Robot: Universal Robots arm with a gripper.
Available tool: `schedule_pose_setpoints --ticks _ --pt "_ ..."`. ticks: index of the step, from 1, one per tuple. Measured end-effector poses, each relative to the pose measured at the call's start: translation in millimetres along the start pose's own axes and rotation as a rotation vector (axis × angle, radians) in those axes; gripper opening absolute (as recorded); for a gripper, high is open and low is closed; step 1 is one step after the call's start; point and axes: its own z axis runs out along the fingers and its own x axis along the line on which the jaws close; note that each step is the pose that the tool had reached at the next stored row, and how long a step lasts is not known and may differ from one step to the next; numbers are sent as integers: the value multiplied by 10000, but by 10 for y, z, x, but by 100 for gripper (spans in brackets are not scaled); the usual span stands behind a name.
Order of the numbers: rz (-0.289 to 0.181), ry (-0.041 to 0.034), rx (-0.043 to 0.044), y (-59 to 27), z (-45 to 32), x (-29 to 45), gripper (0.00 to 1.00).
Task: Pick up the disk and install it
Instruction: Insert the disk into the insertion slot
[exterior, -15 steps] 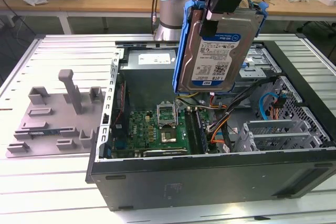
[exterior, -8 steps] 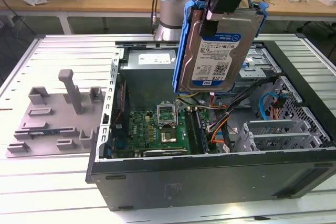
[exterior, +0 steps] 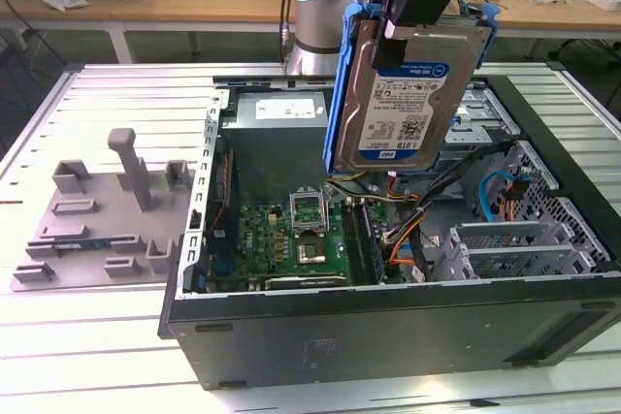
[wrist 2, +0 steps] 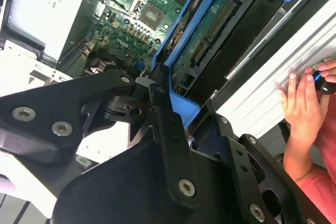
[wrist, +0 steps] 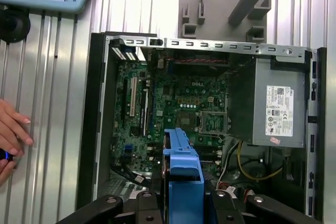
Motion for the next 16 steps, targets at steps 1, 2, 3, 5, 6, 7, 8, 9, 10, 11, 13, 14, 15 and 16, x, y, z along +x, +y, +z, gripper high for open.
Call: schedule_pose_setpoints --ticks 1,2,3,5,6,7,8,9,10,11,13,14,15,16 --pt "5 1 30 2 2 21 37" --pt "9 1 50 3 2 32 37" --pt "9 -9 74 3 3 45 37" --pt "3 -83 120 5 4 75 37" --pt "2 -120 143 6 4 87 37" --pt "1 -168 171 7 5 105 37" --pt "1 -196 183 7 5 119 37" --pt "4 -215 189 8 6 131 37" --pt "10 -237 196 9 8 147 37" --pt "15 -255 199 9 9 160 37" --pt "26 -302 206 10 12 188 37" --pt "31 -337 210 10 13 202 37" --pt "36 -370 214 10 15 216 37" --pt "45 -423 218 10 18 239 37"
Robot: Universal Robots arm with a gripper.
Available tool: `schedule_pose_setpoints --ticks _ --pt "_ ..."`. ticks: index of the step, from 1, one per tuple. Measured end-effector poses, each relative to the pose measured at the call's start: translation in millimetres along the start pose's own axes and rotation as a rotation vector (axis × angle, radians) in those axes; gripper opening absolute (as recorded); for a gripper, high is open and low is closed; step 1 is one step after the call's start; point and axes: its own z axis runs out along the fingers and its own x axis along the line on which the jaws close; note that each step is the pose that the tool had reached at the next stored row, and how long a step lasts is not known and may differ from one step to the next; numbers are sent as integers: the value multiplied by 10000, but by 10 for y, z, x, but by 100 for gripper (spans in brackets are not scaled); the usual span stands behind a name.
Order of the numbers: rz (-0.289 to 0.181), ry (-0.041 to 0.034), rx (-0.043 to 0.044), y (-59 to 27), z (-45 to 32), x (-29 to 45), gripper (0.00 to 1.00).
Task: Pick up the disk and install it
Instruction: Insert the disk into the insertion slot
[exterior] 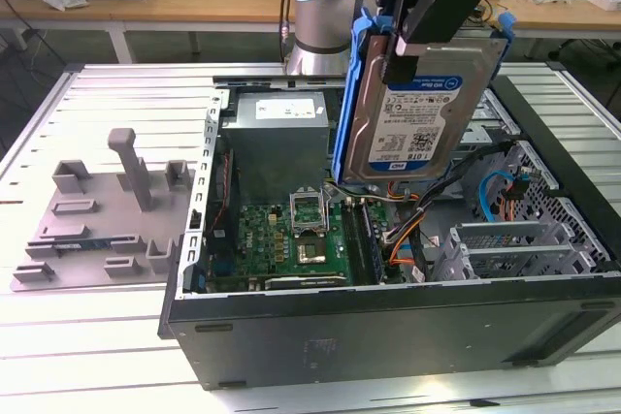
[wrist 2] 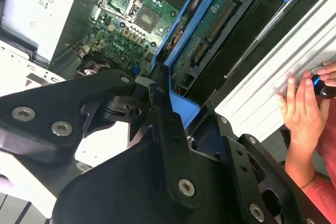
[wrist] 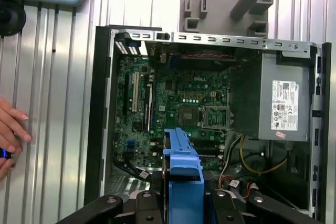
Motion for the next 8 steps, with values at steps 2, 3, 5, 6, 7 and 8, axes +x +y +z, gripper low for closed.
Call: schedule_pose_setpoints --ticks 2,3,5,6,7,8 --pt "12 -92 9 0 3 36 37" --pt "15 -130 13 -1 4 48 37" --pt "31 -283 34 -3 9 89 37" --pt "36 -339 41 -3 11 105 37" --pt "42 -355 44 -2 12 114 37" --pt "44 -356 44 -2 12 115 37"
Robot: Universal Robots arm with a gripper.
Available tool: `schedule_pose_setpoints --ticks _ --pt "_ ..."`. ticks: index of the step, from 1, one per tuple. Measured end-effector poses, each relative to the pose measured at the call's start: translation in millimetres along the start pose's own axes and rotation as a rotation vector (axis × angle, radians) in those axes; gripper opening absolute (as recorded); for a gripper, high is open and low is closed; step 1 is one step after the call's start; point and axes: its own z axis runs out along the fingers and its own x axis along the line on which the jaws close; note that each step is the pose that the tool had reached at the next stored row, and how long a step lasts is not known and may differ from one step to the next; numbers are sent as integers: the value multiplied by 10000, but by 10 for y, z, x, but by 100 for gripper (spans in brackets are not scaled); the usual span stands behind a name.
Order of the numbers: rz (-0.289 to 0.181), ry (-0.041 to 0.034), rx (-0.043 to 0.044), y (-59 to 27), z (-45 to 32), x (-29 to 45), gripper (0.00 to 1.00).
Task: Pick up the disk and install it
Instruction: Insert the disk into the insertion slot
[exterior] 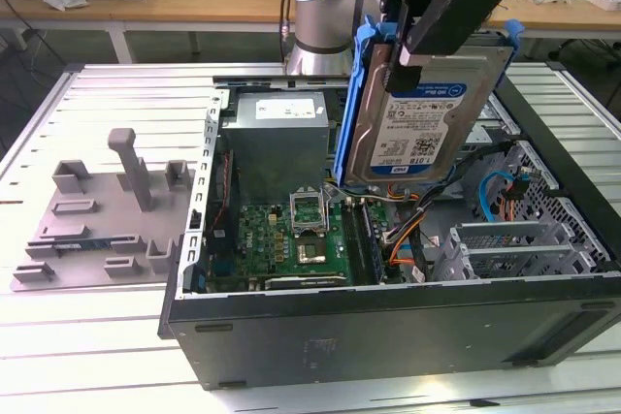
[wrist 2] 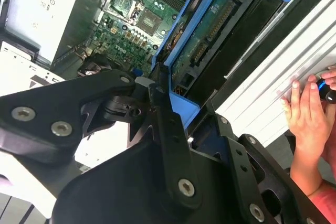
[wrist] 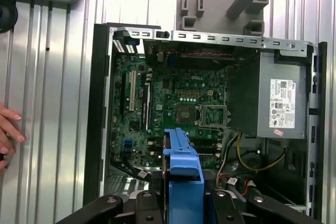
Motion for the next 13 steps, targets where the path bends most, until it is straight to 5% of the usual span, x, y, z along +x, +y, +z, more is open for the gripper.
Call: schedule_pose_setpoints --ticks 6,11,13 --pt "-4 2 25 -2 0 1 37" --pt "8 131 348 -1 6 1 37" --pt "18 197 415 -1 9 1 37"
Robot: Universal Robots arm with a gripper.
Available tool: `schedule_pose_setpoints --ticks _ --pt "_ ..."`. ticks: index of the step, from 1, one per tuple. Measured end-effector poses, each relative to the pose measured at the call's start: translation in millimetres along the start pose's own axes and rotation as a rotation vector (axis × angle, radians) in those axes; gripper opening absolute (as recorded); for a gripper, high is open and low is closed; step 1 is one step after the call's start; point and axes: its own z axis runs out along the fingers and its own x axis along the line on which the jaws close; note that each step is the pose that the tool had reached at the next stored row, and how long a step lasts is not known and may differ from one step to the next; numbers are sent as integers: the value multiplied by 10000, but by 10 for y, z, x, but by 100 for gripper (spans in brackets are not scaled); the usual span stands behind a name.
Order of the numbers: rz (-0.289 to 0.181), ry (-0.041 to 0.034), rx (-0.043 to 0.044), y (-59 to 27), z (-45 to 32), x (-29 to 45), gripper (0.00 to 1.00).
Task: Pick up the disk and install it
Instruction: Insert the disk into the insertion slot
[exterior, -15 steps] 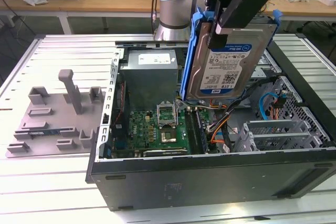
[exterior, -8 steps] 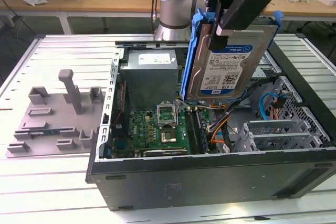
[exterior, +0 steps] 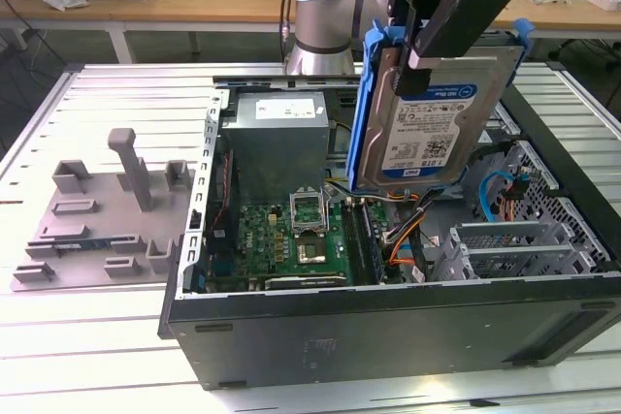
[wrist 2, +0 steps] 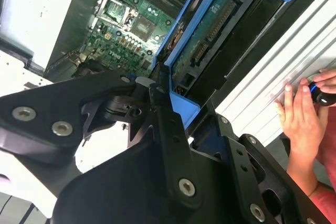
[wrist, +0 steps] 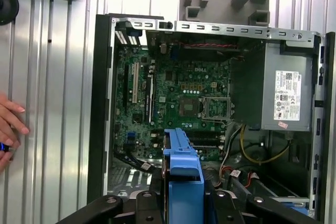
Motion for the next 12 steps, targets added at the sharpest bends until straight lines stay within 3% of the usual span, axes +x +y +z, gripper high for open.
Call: schedule_pose_setpoints --ticks 4,8,10,11,12 --pt "10 36 19 0 16 3 37" --pt "57 160 15 0 23 6 37" --pt "77 183 12 0 28 7 37" --pt "89 186 -6 1 32 6 37" --pt "90 182 -94 0 40 6 37"
